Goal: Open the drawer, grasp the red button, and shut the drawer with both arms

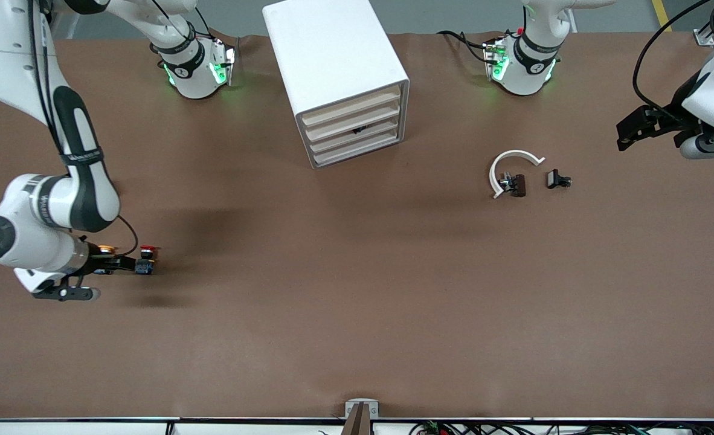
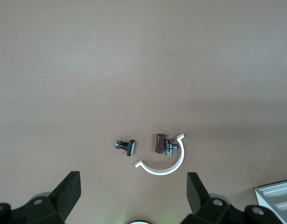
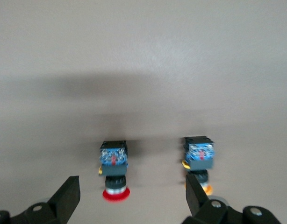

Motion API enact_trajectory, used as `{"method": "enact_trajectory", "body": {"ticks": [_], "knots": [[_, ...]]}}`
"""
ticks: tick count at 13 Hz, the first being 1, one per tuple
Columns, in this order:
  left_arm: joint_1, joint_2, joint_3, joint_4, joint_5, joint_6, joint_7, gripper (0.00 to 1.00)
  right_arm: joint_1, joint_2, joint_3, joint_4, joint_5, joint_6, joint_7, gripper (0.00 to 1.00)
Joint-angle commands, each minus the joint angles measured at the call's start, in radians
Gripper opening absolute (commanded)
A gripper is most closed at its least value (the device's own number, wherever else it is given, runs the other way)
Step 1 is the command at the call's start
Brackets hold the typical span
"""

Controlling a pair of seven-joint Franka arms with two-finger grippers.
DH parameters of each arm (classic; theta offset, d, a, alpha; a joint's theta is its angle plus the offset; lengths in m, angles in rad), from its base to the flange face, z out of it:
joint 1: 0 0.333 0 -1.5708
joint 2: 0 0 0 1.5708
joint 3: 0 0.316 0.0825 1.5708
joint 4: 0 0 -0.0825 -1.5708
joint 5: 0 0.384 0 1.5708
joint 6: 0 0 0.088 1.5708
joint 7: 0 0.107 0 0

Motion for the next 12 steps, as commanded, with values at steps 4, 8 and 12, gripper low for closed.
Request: {"method": "enact_trajectory", "body": {"ticks": [4, 8, 12], "knots": [[0.001, -0.03, -0.003, -0.02, -0.015, -0.003, 0.022, 1.0, -0.02, -0.085, 0.02, 0.208, -0.01, -0.295, -0.114, 1.0], [0.001, -0.04, -0.005, -0.028, -0.016, -0.007, 0.02, 1.0, 0.0, -0.102, 0.023, 0.253, -0.008, -0.355, -0.084, 1.0], [-0.001, -0.04, -0.005, -0.028, -0.026, -0.001, 0.022, 1.0, -0.002, -0.11, 0.02, 0.282, -0.003, -0.359, -0.085, 1.0]]}}
